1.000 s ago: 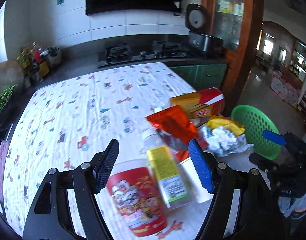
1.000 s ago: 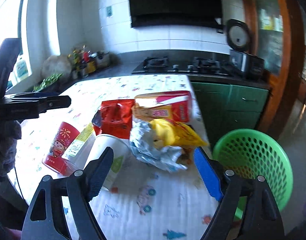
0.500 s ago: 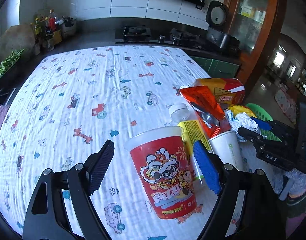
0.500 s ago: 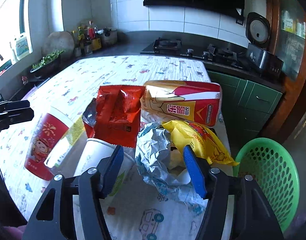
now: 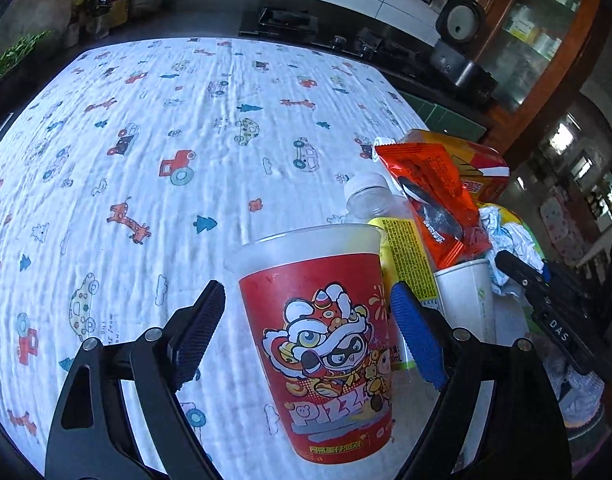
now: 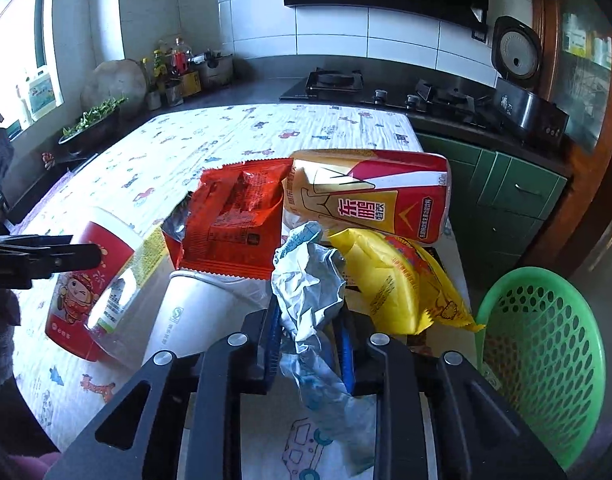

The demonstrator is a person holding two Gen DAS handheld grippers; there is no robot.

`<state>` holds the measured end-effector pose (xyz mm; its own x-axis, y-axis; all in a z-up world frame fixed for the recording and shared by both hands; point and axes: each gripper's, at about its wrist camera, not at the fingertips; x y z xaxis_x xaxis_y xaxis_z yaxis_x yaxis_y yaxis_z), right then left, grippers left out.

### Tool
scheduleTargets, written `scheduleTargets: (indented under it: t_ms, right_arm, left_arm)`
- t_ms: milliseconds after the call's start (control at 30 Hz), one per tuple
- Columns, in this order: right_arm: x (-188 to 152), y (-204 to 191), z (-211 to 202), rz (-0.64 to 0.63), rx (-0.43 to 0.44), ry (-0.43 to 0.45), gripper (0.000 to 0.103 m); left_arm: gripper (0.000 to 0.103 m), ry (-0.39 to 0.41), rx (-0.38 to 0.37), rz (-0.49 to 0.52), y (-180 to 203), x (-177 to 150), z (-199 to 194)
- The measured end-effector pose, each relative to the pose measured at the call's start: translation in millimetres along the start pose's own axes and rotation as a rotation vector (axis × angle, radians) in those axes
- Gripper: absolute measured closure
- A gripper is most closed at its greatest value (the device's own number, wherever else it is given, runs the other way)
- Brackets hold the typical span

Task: Collect trash
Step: 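Grasp the red printed paper cup with the left tool while the right tool grasps the crumpled foil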

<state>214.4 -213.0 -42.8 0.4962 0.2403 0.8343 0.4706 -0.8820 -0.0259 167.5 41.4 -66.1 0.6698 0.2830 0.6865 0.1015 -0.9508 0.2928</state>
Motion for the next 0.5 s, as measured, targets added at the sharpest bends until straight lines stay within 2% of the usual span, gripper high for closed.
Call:
scheduleTargets:
  t_ms: [233,500]
  right_arm:
    - [2.9,-3.1,-29.0,0.033,0.024,0.055,0.08]
    - [-1.9,-1.6,-52.8,0.053,-0.002,0.083,0.08]
  left_arm:
    - [0.022,-0.022,-0.015,-0.03,-2.4,-0.6,14.4]
    - [0.025,-0.023,-0.043,-0.029,-1.1,-2.5,20.5]
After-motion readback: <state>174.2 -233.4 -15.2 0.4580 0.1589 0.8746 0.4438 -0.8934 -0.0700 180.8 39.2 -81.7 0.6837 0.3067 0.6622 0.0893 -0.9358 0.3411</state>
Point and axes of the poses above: each gripper's, at about its wrist camera, not at the fingertips, and z roughly the way its jaws point, y to its right, x to its top, and after that the axes turned 11 degrees about y, right-handed
